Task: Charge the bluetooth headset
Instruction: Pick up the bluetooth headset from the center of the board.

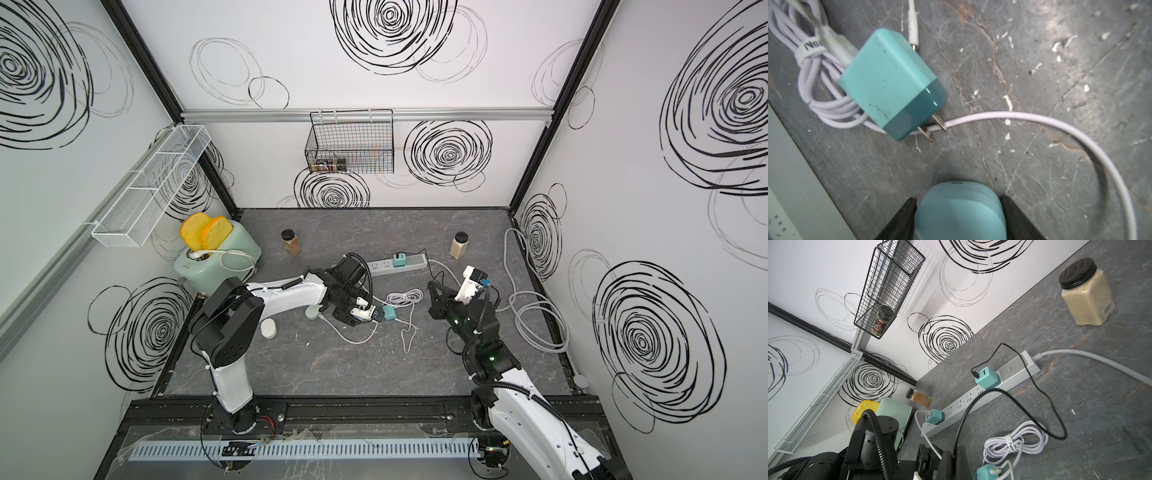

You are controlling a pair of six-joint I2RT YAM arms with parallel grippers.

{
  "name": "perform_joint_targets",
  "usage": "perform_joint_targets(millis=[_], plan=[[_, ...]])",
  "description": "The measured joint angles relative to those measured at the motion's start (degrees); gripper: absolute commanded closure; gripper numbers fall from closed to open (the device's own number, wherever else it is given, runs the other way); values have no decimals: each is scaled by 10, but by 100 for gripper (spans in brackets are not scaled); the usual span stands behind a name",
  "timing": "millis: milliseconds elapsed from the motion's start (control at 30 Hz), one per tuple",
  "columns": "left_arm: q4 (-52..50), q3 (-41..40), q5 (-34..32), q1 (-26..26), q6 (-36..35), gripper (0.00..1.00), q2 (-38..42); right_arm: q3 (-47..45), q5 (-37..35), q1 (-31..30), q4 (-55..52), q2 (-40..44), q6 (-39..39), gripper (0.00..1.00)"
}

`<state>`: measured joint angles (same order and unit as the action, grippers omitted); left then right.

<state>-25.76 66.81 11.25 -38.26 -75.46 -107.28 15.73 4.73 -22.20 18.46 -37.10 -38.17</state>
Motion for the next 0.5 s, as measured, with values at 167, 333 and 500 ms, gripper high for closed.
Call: perform_joint_targets(millis=[167, 333, 500], plan=[[4, -2, 31, 7, 31, 61, 6, 0, 5, 0, 0, 5, 0, 95], [83, -104, 94, 37, 142, 56, 143, 0, 41, 0, 17, 14, -2, 94], [230, -245, 162, 49, 323, 58, 353, 2, 67, -13, 34, 13, -6, 94]])
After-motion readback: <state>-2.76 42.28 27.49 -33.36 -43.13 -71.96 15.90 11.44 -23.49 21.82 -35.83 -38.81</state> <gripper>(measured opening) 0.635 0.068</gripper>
